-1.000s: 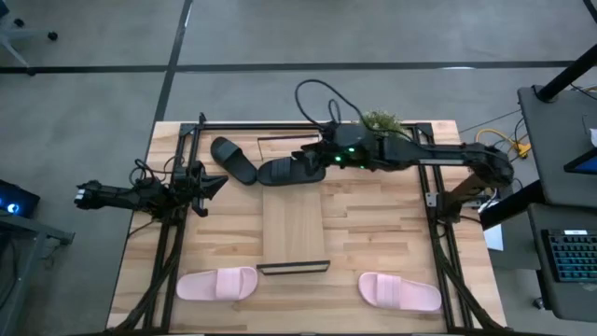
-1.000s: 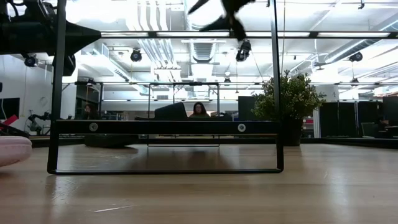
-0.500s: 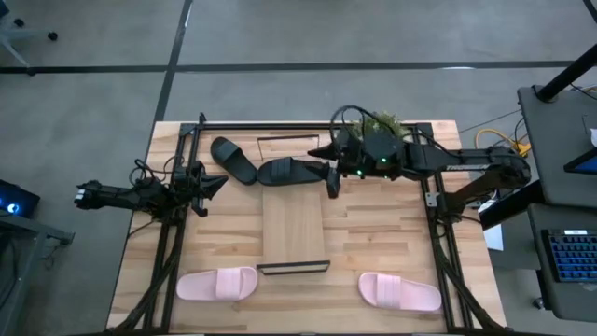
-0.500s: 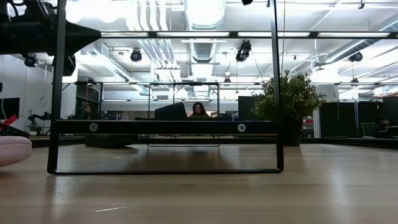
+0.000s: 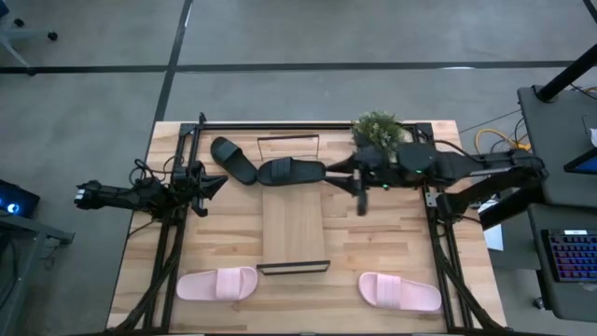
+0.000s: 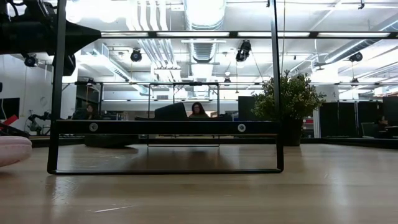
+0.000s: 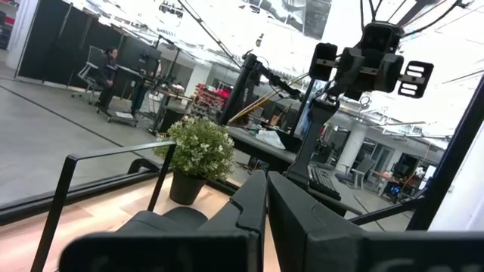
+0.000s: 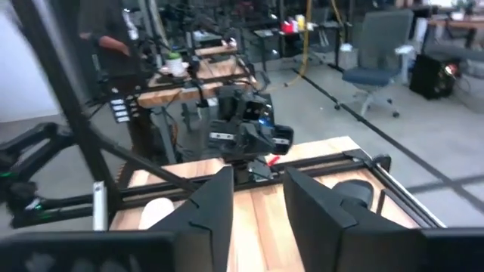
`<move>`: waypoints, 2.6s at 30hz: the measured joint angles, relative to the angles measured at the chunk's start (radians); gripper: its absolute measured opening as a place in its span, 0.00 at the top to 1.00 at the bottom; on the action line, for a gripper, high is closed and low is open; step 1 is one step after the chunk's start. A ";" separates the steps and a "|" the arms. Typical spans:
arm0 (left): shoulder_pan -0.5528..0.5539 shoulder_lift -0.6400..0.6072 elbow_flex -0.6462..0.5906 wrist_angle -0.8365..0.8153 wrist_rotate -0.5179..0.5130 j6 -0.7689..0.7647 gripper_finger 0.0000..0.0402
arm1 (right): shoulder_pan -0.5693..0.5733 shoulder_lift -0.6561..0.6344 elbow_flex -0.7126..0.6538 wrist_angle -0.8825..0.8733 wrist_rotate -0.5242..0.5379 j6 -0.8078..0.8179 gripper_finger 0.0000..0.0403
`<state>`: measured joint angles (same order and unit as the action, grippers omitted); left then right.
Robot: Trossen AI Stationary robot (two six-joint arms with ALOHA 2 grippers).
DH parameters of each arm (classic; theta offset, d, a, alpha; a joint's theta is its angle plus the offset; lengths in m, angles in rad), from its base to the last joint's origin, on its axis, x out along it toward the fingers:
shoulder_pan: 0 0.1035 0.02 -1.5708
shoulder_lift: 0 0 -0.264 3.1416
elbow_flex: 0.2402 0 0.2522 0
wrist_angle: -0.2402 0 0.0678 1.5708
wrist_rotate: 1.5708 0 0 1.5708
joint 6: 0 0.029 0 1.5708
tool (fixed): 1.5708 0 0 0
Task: Pick and place slides into the shelf
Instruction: Put the black slide on the shelf
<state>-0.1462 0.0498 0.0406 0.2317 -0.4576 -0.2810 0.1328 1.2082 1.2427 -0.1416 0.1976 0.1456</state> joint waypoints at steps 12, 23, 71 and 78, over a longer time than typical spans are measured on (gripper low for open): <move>0.000 0.000 0.000 0.000 -0.020 0.000 1.00 | 0.007 -0.299 -0.334 0.102 -0.059 -0.014 0.92; 0.000 0.000 0.000 -0.003 -0.023 0.001 1.00 | 0.006 -0.567 -0.779 0.414 -0.059 -0.026 0.98; 0.007 0.663 0.750 -0.096 0.119 -0.079 0.59 | 0.004 -0.623 -0.961 0.558 0.068 0.160 0.98; 0.046 0.843 0.853 -0.277 0.266 -0.134 0.59 | 0.004 -0.623 -0.961 0.557 0.067 0.195 0.98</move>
<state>-0.0998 0.8932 0.8933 -0.0451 -0.1913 -0.4150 0.1371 0.5851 0.2817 0.4152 0.2649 0.3407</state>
